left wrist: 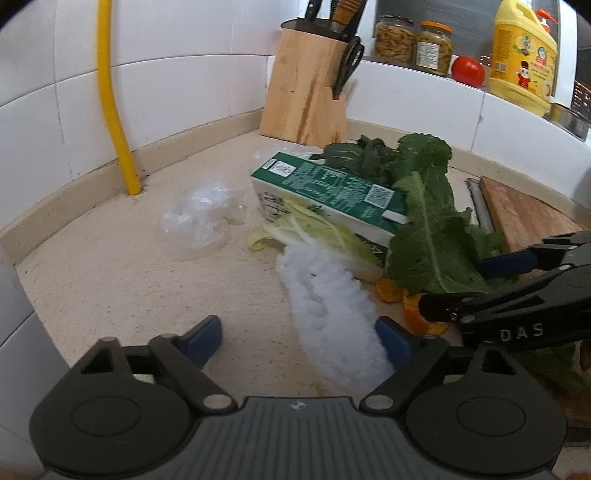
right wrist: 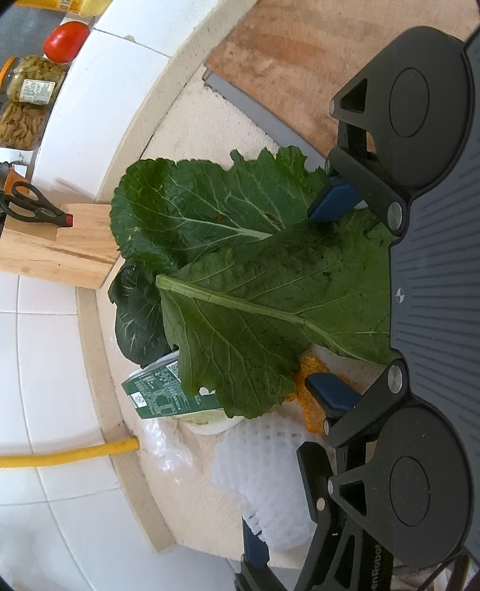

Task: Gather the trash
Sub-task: 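Lower the left gripper onto the white foam net while the right gripper approaches a green leaf, then grasp the foam net with the left gripper while the right gripper grasps a green leaf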

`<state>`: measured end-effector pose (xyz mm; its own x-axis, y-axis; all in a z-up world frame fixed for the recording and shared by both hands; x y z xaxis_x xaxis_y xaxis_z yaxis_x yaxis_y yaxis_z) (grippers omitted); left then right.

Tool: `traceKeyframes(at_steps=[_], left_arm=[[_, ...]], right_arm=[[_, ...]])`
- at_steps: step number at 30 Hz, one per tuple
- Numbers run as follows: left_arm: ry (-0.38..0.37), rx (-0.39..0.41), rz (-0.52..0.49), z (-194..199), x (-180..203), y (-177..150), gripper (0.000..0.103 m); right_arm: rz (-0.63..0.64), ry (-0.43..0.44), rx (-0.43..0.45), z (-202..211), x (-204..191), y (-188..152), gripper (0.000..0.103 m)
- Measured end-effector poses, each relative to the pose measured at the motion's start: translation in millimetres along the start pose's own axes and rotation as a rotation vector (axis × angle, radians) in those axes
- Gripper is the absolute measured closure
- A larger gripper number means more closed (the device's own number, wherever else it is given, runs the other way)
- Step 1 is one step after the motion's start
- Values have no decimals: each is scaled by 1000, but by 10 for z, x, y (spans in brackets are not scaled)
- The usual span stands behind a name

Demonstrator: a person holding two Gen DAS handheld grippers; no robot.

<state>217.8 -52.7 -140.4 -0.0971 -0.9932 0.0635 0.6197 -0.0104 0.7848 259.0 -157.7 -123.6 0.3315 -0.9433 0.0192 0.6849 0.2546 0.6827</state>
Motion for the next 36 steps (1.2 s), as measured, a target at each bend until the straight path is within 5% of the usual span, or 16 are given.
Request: traceKeyframes(at_steps=[7,13,24,31,35,36], left_arm=[[-41,0,-76,79,206,41,64],[-67,-10,-60,121,240,61,79],[-117,-43,-1,245,142,19,83],[-79,-72,-1,125,126,12,67],[-78,-71,-2,103,126,13,67],[-77,-70,-4,107,130,11,68]], right_arm=[[-34,27,-10,163,25,11,68],[-47,52,18,369,34,76,85],[-75,136,-20,535,-75,-18,85],[-59,118,-21,354,-146,-14,37],[-41,112,-36,303,-182,-48,39],[-38,106,-46,292,-178,-67,48]])
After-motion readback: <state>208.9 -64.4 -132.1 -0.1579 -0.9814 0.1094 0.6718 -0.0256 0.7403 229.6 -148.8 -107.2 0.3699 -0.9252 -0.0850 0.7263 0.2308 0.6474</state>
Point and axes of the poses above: each gripper's, at about its wrist camera, not at the fingertips, and z roughly against the way its jaws point, x to its right, y to its top, the point moved 8 cm from there along -z, roughly the way its jaws point, and after that the axes turned 2 degrees about x, right-handed, at the moved point
